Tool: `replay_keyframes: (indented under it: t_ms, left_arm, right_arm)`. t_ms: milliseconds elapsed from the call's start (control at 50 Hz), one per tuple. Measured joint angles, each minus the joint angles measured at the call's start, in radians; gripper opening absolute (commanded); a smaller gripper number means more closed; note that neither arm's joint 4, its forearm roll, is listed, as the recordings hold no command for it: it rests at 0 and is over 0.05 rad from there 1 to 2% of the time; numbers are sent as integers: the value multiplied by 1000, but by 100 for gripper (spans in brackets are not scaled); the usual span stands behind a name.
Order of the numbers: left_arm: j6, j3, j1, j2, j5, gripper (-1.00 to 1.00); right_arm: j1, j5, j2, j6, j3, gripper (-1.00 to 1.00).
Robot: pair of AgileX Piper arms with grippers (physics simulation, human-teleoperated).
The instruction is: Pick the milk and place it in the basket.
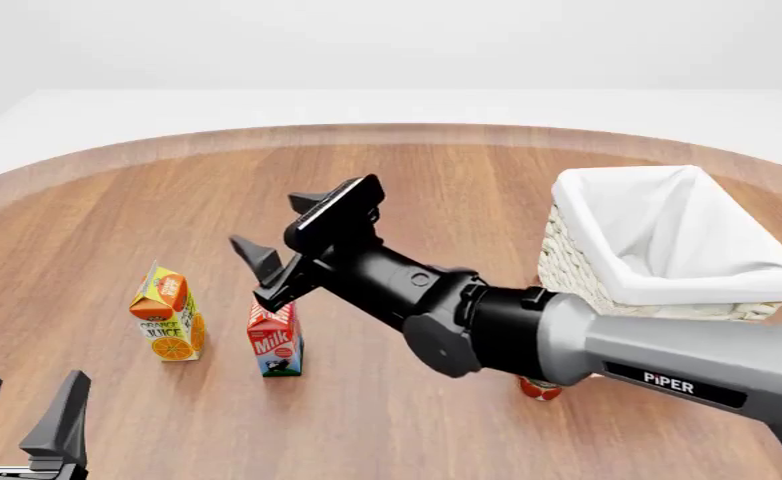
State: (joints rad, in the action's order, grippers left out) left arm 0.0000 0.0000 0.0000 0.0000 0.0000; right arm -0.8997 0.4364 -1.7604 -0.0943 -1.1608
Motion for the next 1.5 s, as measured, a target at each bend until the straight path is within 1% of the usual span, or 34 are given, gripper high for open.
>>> replay_keyframes:
  t_ms: [220,320,440,800,900,1180,1500]
  left_arm:
    - [0,0,0,0,0,100]
    - [0,0,0,0,0,100]
    - [0,0,0,0,0,100]
    - [0,0,0,0,0,100]
    - [0,0,0,0,0,100]
    - [0,0,0,0,0,100]
    - [0,0,0,0,0,100]
  right_arm:
    - [-8,-22,-57,13,-69,100]
    - [-11,-43,-103,44,-127,100]
    - [-15,-59,-139,69,-170,100]
    - [-23,-91,-190,136,-229,100]
    - [-23,-107,-199,169,-244,100]
    - [12,-172,-221,297,-279,100]
    - [18,-254,-252,403,-336,100]
